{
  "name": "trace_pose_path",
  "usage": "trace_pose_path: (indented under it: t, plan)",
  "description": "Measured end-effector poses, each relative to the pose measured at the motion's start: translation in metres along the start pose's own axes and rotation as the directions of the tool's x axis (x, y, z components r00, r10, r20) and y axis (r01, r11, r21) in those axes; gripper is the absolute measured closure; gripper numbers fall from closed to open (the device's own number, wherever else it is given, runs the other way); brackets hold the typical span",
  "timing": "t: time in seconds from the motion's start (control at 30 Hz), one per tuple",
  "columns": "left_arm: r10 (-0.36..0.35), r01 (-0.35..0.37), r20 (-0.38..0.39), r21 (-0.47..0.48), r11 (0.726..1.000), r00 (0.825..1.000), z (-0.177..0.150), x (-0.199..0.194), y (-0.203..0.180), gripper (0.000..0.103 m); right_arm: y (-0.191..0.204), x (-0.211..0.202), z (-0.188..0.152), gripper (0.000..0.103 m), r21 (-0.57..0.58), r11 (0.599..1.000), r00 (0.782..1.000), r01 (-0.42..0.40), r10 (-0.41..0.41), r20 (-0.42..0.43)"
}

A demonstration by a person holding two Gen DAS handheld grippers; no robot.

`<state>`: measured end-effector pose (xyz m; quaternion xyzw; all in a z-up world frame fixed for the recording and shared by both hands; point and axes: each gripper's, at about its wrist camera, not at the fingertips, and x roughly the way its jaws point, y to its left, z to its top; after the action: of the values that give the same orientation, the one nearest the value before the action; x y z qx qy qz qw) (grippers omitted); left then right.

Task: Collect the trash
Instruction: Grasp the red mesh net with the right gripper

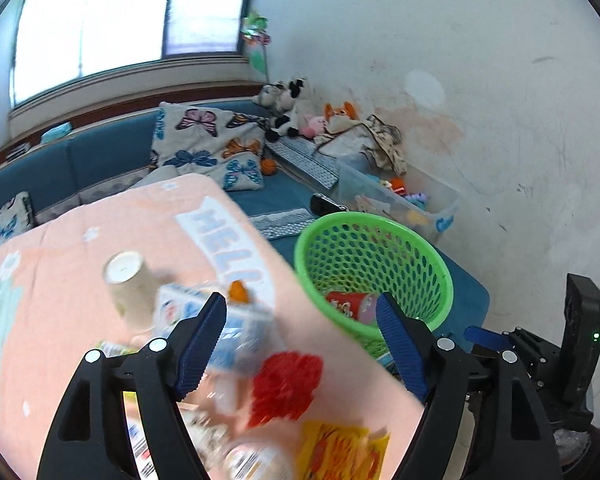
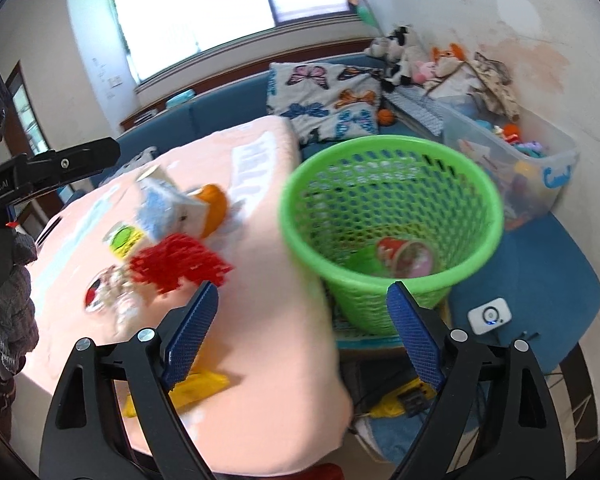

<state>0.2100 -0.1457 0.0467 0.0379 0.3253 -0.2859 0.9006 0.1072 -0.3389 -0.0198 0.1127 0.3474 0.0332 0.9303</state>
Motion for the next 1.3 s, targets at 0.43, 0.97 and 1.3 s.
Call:
trace_pose_path:
  t: [0.43,0.97,1.3]
  plan:
    - [0.132,-0.128,0.029,-0.105,0.986,0.991,-0.05,-0.051,0.06,0.028,0.068,0.031,0.006,0.017,-0.105,0.982,0.987,-0.158,0.153,-0.05]
    - [0.213,-0.218,-0.048,-0.228,0.949,0.976,-0.113,-0.07,0.113,0.028,0.1,0.095,0.019,0.022,-0.151,0.976,0.983,-0.155,0.136,-0.127]
    - [0.211,-0.229,-0.107,-0.199,0.953,0.972,-0.127,-0.051,0.114,0.028,0.097,0.097,0.015,0.039,-0.126,0.982,0.984,-0.139,0.122,-0.133]
